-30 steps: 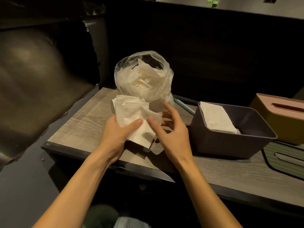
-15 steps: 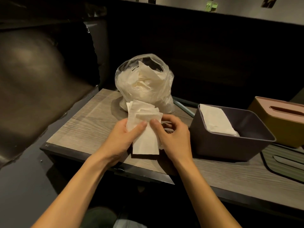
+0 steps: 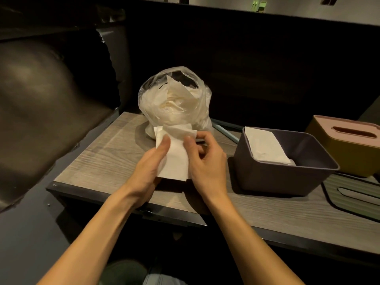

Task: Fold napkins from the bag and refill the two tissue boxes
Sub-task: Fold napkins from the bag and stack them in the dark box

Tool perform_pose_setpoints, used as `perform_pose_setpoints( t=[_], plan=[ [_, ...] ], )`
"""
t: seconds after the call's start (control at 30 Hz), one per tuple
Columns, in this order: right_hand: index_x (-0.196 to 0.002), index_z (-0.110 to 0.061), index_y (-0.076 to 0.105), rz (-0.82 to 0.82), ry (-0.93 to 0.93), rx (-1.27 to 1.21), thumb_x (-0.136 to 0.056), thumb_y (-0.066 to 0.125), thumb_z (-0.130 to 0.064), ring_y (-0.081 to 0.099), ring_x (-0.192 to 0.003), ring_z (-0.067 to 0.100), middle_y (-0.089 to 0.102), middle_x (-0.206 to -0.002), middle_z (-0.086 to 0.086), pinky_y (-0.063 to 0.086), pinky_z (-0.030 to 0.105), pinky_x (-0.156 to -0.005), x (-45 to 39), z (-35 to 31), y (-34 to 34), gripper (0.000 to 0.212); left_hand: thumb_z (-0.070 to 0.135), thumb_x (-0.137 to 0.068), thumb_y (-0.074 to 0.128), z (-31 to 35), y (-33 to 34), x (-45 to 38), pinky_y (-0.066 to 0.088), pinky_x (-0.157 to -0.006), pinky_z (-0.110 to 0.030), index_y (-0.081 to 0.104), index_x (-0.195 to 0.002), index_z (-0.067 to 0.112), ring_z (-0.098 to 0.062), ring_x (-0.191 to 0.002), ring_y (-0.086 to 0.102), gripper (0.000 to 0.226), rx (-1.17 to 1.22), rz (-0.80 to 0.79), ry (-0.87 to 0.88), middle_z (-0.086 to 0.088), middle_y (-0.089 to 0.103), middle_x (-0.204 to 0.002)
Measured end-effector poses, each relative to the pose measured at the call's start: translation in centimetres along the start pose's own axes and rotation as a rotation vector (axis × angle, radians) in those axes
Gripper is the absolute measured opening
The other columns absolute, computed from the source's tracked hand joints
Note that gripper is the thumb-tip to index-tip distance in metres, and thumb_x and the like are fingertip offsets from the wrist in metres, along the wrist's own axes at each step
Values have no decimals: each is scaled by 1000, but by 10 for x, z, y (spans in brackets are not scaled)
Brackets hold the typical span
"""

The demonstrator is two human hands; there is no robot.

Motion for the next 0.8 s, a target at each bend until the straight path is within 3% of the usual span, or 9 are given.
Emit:
perform_pose_setpoints(
  t=[0.1,0.2,0.27,0.37,0.47,0.57,0.67,0.73,0.8],
  plan=[
    [-108,-31,66,-50,3,122,-101,63,-46,70,-89,3,73,-94,-17,59,44,-76,1,3,2,17,40,-105,43,-2,-1,-1,62,-84,-34,67,-124,14,-25,-108,74,40,4,39,-9,-10,77,-115],
    [-120,-37,57,-139,73,106,-91,73,-52,62,-105,-3,66,-113,-19,54,23,-85,6,6,0,36,45,-103,45,-3,-7,-1,56,-97,-47,64,-133,12,-32,-118,69,48,73,64,-32,-14,73,-124],
    [-128,-38,54,-248,166,42,-86,80,-49,60,-111,-4,64,-123,-19,52,19,-88,10,9,0,50,49,-100,47,-3,-9,-1,54,-101,-50,63,-134,11,-32,-119,69,54,108,81,-38,-15,72,-126],
    [-125,-25,63,-321,199,-103,-92,79,-27,71,-104,11,73,-114,-5,61,30,-83,11,8,-1,36,47,-98,49,-4,-9,-1,63,-87,-42,65,-129,10,-30,-110,73,50,116,94,-21,-15,75,-119],
    [-119,-12,69,-189,162,-283,-95,73,-8,74,-97,18,76,-107,6,61,29,-76,9,1,-11,25,29,-89,65,-4,-15,-2,63,-73,-35,68,-121,10,-28,-97,74,37,98,137,64,-15,76,-111],
    [-114,-16,70,-95,100,-250,-95,71,-6,72,-99,22,74,-105,4,64,38,-76,8,2,-17,22,11,-84,73,-4,-22,-1,60,-78,-39,66,-122,13,-28,-96,71,39,-27,195,183,-12,75,-113],
    [-112,-23,69,-61,47,-64,-96,69,-11,69,-96,11,72,-101,-9,62,37,-82,8,5,-17,20,-7,-90,67,-6,-25,-2,61,-84,-30,61,-126,22,-19,-104,73,47,-152,235,219,-4,76,-112],
    [-117,-29,66,-87,51,21,-95,69,-15,66,-102,8,69,-110,-12,59,41,-90,9,8,-13,26,-6,-90,66,-9,-26,-4,58,-92,-31,53,-135,26,-15,-109,71,57,-258,277,201,-2,73,-117],
    [-127,-38,57,-159,91,73,-93,68,-17,62,-113,8,64,-122,-14,55,44,-98,10,10,-8,41,10,-86,63,-12,-26,-5,57,-96,-42,43,-144,34,-18,-106,68,66,-355,292,174,-3,68,-120]
  ],
)
Point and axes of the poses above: each hand's wrist, its own x-axis away from the middle knuckle, its own y-axis out of the palm, z = x × y, the point moved 4 cm from there along -x, towards the middle knuckle
